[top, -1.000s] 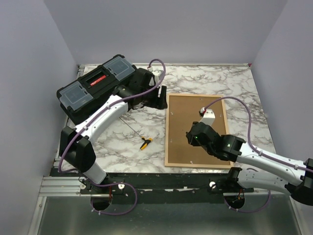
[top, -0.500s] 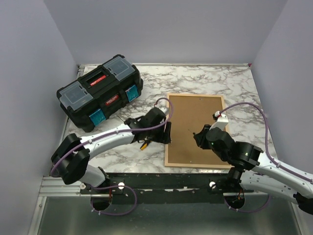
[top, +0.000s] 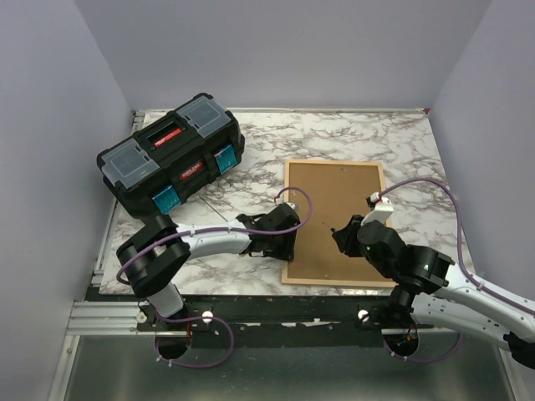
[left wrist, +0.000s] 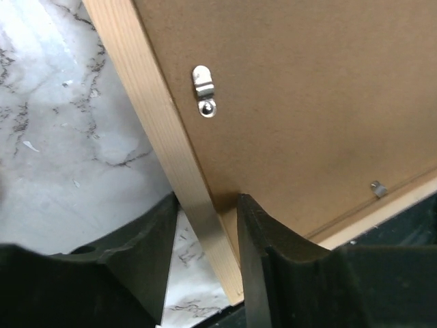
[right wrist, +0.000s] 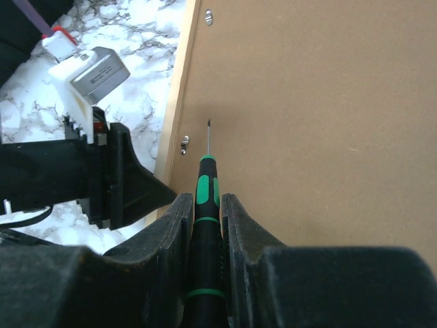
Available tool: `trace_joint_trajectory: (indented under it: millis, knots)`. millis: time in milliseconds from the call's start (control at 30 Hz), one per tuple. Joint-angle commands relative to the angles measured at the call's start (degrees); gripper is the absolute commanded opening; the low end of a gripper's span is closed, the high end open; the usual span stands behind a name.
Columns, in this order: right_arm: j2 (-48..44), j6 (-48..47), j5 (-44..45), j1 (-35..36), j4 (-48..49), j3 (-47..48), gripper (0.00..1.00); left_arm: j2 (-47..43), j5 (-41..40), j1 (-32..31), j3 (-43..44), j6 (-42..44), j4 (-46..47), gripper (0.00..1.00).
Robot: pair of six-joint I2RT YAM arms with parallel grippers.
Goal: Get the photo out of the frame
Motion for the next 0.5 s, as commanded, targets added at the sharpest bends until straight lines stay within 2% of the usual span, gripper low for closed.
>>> trace_joint_trajectory:
  millis: [0, 67, 133, 200, 267, 367, 467]
  knots:
    - [-1.56, -0.50, -0.53, 0.04, 1.24, -0.84, 0.01, 4.25, -1.88, -0.27, 3.61, 1.88, -0.34, 0.37]
    - [-1.49, -0.56, -0.61, 0.06, 1.25, -0.76, 0.01, 5.40, -3.08, -0.27, 4.80, 3.17, -1.73, 0.30]
    - [-1.30, -0.72, -0.77, 0.02, 1.15, -0.63, 0.01, 6.20, -4.53, -0.27, 6.38, 5.80, -3.69, 0.15]
    - [-1.21, -0.70, -0.69, 0.02, 1.15, -0.52, 0.01, 7.21, -6.95, -0.27, 8.97, 9.61, -6.83, 0.05]
    - [-1.38, -0.71, -0.50, 0.04, 1.12, -0.56, 0.01, 8.97, -7.41, 0.11, 12.93, 15.96, -10.01, 0.00]
    - [-1.55, -0.81, -0.15, 0.02, 1.08, -0.44, 0.01, 12.58, -8.24, 1.42, 20.40, 24.73, -18.08, 0.00]
    - [-1.56, -0.85, 0.00, 0.03, 1.06, -0.45, 0.01, 14.89, -11.40, 3.30, 25.60, 31.75, -22.25, 0.00]
